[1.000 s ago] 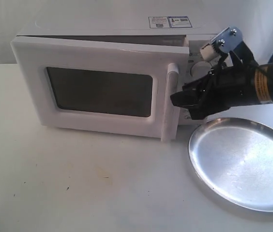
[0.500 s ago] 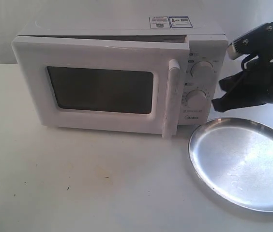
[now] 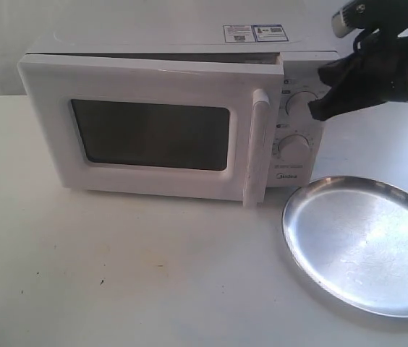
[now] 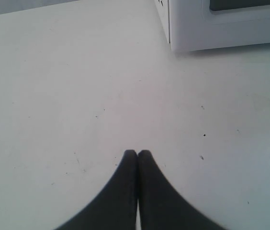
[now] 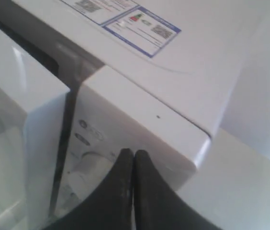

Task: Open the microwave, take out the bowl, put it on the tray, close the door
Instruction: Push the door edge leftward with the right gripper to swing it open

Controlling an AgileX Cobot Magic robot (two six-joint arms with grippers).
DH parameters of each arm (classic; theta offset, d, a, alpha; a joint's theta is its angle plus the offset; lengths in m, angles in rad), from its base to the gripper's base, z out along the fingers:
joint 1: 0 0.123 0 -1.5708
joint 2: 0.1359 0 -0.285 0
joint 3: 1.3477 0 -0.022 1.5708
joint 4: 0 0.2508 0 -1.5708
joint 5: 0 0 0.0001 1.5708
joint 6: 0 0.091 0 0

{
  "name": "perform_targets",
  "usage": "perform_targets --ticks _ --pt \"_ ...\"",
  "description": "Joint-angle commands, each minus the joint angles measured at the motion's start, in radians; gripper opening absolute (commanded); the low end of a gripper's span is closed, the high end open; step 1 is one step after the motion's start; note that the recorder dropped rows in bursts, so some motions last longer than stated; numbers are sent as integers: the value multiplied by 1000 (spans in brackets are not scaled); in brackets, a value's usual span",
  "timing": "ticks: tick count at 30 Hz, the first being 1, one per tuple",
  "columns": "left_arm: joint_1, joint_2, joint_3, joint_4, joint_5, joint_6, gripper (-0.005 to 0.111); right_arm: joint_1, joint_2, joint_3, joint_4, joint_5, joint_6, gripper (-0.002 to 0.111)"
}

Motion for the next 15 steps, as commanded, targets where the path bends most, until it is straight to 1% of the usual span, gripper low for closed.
perform_targets --ticks 1,4,8,10,14,15 --pt "-4 -2 -2 -7 0 -3 0 -2 67 -43 2 -144 -29 0" --pt "-4 -2 -2 -7 0 -3 0 0 102 -62 2 -299 -44 0" --pt "-4 -2 -2 -7 0 -3 0 19 122 -67 26 -386 -136 0" --pt "-4 -2 -2 -7 0 -3 0 28 122 -67 31 -471 -172 0" --pt "-4 -2 -2 -7 0 -3 0 28 122 -68 2 -796 -273 0" --pt "-4 -2 -2 -7 0 -3 0 28 118 -68 2 -901 -285 0"
